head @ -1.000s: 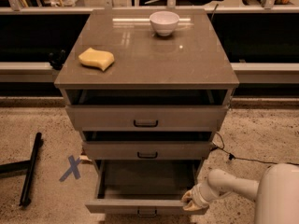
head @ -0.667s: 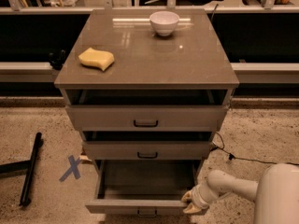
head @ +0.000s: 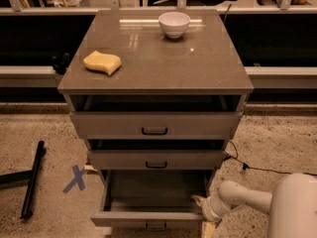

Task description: Open bottom drawer

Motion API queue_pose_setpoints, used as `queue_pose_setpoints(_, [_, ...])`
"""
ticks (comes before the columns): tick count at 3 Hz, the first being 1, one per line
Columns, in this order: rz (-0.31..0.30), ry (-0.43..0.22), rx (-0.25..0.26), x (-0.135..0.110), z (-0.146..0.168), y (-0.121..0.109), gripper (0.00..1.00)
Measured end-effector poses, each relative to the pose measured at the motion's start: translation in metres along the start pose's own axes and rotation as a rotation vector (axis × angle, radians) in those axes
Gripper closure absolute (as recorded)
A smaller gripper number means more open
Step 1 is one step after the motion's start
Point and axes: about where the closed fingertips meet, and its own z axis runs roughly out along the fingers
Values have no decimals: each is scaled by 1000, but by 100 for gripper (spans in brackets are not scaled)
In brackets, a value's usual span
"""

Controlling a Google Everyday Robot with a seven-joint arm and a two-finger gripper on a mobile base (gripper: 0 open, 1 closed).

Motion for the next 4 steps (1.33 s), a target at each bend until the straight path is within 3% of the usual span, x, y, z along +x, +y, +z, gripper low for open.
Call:
queue_pose_setpoints(1, [15,9,-16,4,9,2,0])
queue_pose_setpoints(2, [43,11,-15,12,16,7,17])
queue_pose_setpoints(4, [66,20,-6,25,17,22,63])
